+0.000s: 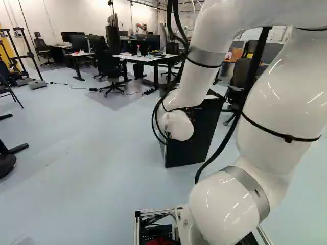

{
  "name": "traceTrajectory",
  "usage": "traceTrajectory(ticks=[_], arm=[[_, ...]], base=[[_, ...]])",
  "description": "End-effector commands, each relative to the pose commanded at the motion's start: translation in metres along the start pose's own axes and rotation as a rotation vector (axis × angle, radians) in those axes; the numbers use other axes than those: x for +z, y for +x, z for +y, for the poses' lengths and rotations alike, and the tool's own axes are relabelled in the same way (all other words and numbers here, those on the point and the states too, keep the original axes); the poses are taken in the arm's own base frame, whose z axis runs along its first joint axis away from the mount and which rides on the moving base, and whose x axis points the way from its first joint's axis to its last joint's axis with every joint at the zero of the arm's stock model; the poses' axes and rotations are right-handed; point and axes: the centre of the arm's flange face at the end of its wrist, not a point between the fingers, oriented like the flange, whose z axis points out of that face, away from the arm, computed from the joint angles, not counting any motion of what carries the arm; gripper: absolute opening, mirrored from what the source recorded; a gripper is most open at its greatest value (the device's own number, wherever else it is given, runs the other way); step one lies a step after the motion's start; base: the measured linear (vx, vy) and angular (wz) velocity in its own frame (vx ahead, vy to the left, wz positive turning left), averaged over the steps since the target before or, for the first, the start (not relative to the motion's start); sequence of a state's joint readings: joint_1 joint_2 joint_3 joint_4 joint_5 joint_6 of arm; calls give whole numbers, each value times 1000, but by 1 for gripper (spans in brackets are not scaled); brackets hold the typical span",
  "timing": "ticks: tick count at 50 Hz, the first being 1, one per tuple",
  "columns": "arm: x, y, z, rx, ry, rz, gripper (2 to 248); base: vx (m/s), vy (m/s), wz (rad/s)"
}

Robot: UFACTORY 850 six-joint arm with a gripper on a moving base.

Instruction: Grab a drink from the fridge

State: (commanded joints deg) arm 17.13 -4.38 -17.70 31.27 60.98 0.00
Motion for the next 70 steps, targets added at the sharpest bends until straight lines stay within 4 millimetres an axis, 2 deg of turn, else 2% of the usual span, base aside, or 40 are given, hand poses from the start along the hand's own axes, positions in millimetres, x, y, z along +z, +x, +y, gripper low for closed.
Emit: traceTrajectory(ticks=[40,70], arm=[[28,-30,-39,18,-143,77,247],[65,-60,-75,22,-242,104,247]], base=[[0,0,0],[0,0,0]])
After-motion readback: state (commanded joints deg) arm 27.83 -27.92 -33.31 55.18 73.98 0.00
